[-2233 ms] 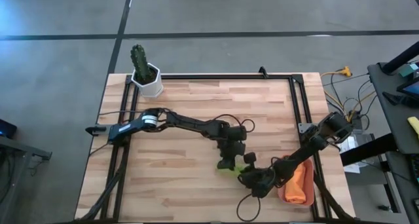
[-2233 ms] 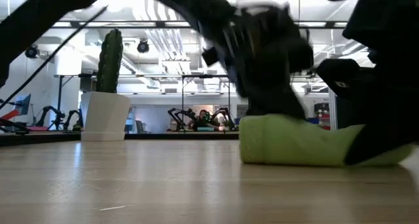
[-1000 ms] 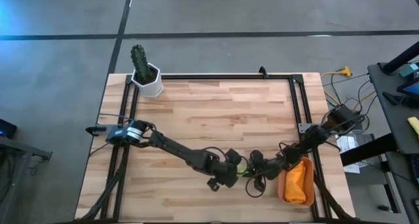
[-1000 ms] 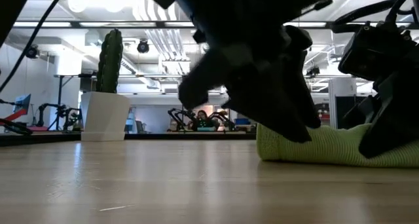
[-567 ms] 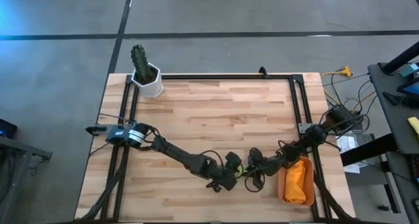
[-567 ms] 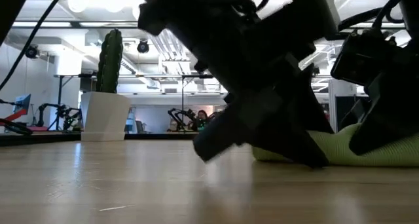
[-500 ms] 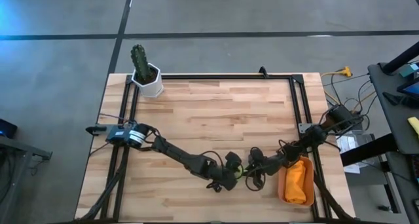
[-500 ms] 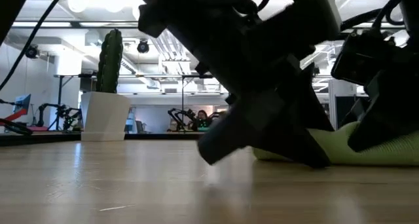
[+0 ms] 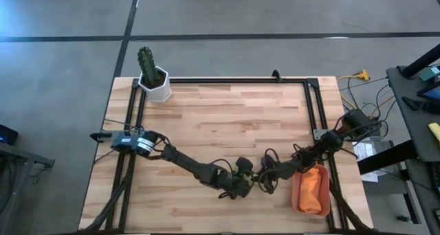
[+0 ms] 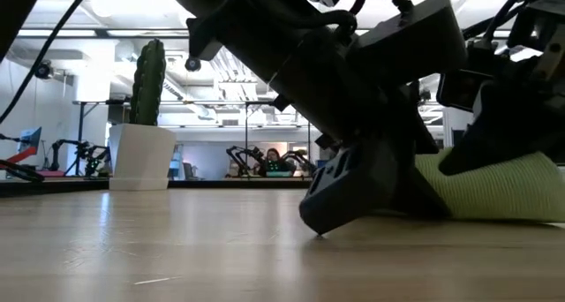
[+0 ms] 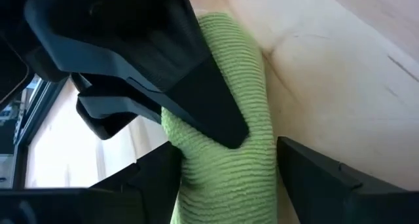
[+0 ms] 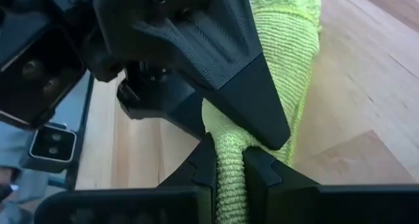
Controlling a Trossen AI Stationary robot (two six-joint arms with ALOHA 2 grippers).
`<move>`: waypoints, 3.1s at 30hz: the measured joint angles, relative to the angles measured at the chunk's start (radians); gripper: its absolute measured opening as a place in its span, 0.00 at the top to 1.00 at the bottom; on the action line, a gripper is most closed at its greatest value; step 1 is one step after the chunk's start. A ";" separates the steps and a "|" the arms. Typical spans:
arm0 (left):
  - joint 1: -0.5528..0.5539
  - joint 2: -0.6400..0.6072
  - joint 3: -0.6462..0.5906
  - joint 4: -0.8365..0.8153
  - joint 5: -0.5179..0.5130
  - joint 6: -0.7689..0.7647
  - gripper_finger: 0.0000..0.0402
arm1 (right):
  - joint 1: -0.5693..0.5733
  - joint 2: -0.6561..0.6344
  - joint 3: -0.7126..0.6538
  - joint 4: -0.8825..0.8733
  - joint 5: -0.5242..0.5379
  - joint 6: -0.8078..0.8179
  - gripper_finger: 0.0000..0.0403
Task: Roll microfiber towels into tight, uniform cylinder then place into a basket
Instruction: Put the green microfiber cloth into the orange bin
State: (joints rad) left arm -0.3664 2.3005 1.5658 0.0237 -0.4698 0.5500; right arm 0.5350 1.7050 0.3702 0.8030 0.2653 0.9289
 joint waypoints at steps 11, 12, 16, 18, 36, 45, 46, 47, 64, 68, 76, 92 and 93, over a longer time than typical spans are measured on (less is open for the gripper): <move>0.000 0.001 -0.001 0.008 -0.064 -0.050 0.67 | 0.000 0.000 -0.031 0.095 -0.007 0.029 0.93; 0.000 0.001 -0.001 0.008 -0.065 -0.050 0.72 | 0.000 0.002 -0.034 0.098 -0.007 0.038 0.93; -0.002 0.001 0.003 -0.005 -0.067 -0.049 0.94 | 0.000 0.006 -0.038 0.103 -0.007 0.041 0.92; -0.003 0.001 0.005 -0.008 -0.065 -0.047 0.96 | 0.002 0.006 -0.038 0.102 -0.007 0.019 0.90; 0.118 -0.066 0.003 -0.234 0.035 -0.397 0.97 | 0.063 -0.198 0.266 -0.784 0.182 -0.459 0.38; 0.192 -0.072 0.002 -0.223 0.160 -0.573 0.97 | 0.111 -0.024 0.562 -1.181 0.421 -0.563 0.39; 0.192 -0.072 0.002 -0.223 0.175 -0.580 0.97 | 0.111 0.007 0.584 -1.206 0.438 -0.573 0.39; 0.193 -0.072 0.003 -0.222 0.190 -0.590 0.97 | 0.110 0.037 0.605 -1.228 0.454 -0.577 0.39; 0.141 -0.127 -0.015 -0.138 0.314 -0.571 0.97 | 0.108 0.271 0.792 -1.578 0.567 -0.432 0.42; 0.111 -0.132 -0.014 -0.111 0.315 -0.547 0.97 | 0.107 0.262 0.802 -1.583 0.561 -0.433 0.45; 0.085 -0.134 -0.018 -0.134 0.263 -0.547 0.97 | 0.114 0.252 0.815 -1.585 0.514 -0.431 0.46; 0.069 -0.128 -0.035 -0.199 0.115 -0.489 0.97 | 0.113 0.244 0.854 -1.563 0.442 -0.393 0.46; 0.066 -0.128 -0.035 -0.196 0.112 -0.489 0.97 | 0.113 0.245 0.854 -1.557 0.442 -0.386 0.46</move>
State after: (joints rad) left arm -0.3000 2.1727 1.5307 -0.1723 -0.3581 0.0610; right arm 0.6479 1.9495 1.2240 -0.7541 0.7074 0.5432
